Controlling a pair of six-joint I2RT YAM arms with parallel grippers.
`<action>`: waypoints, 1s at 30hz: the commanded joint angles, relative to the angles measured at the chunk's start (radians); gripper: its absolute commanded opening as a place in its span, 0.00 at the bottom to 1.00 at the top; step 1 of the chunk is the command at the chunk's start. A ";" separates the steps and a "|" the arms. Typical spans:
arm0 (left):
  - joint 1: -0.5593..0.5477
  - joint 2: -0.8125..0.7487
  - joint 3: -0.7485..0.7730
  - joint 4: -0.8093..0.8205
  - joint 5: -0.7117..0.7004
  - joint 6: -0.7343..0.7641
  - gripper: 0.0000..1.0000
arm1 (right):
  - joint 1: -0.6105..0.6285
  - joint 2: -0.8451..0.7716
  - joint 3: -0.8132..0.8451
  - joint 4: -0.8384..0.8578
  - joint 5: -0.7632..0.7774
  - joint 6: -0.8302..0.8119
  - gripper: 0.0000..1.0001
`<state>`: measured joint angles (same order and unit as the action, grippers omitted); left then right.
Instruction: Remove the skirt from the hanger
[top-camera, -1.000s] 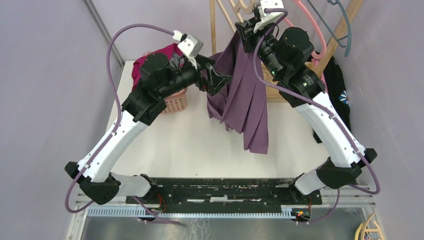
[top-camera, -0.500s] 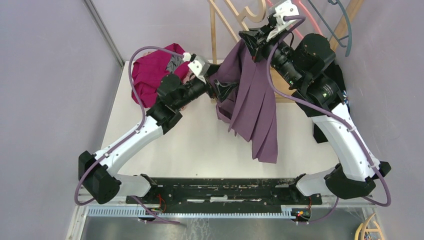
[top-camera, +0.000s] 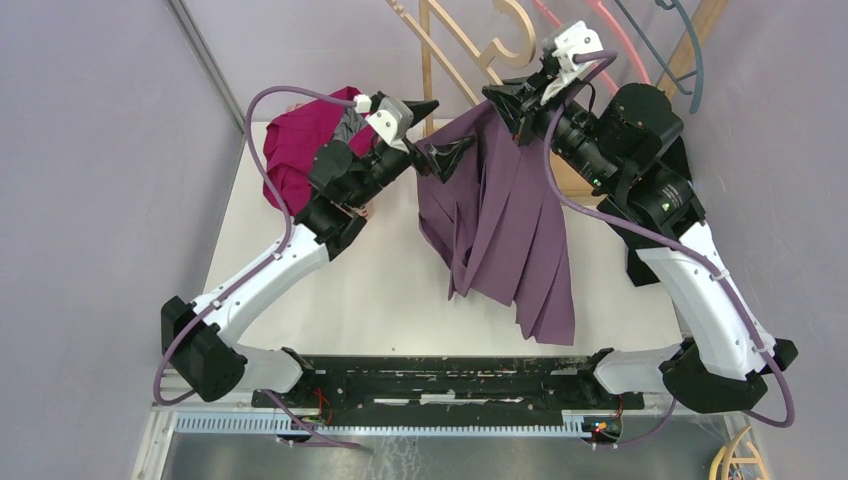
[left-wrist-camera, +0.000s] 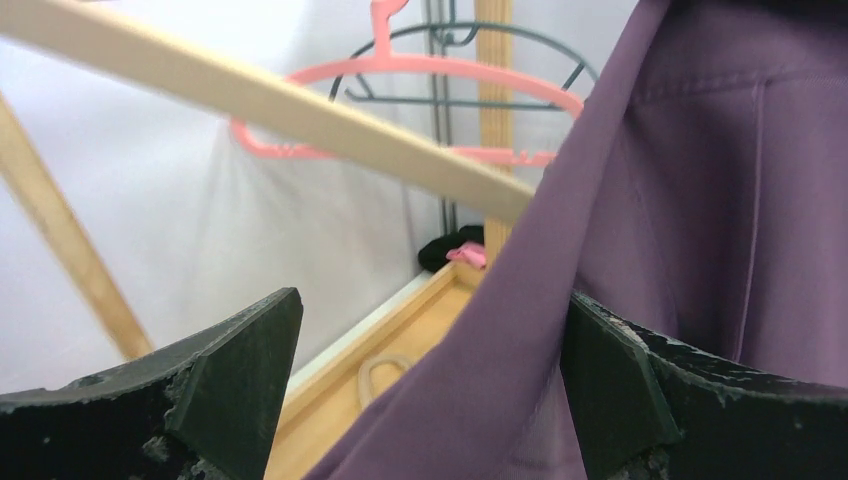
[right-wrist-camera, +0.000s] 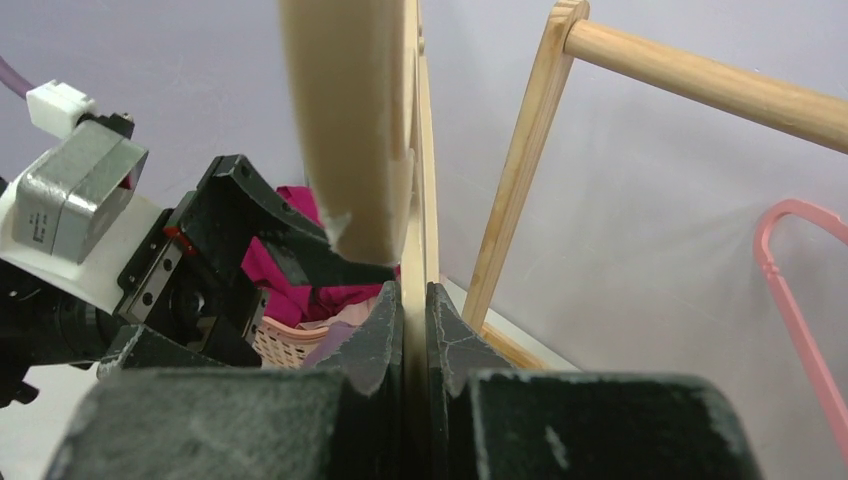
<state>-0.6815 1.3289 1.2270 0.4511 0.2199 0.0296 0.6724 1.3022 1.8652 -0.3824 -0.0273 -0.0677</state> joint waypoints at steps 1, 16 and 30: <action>0.005 0.081 0.096 0.130 0.108 -0.074 0.99 | 0.000 -0.021 0.033 0.106 -0.011 -0.011 0.01; 0.005 0.221 0.157 0.236 0.281 -0.190 0.99 | 0.000 -0.029 0.030 0.099 0.024 -0.043 0.01; -0.037 0.181 0.233 -0.018 0.377 -0.257 0.03 | 0.000 0.051 0.063 0.187 0.050 -0.029 0.01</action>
<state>-0.6819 1.5742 1.4372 0.5056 0.5858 -0.1753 0.6720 1.3186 1.8660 -0.3607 0.0055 -0.1097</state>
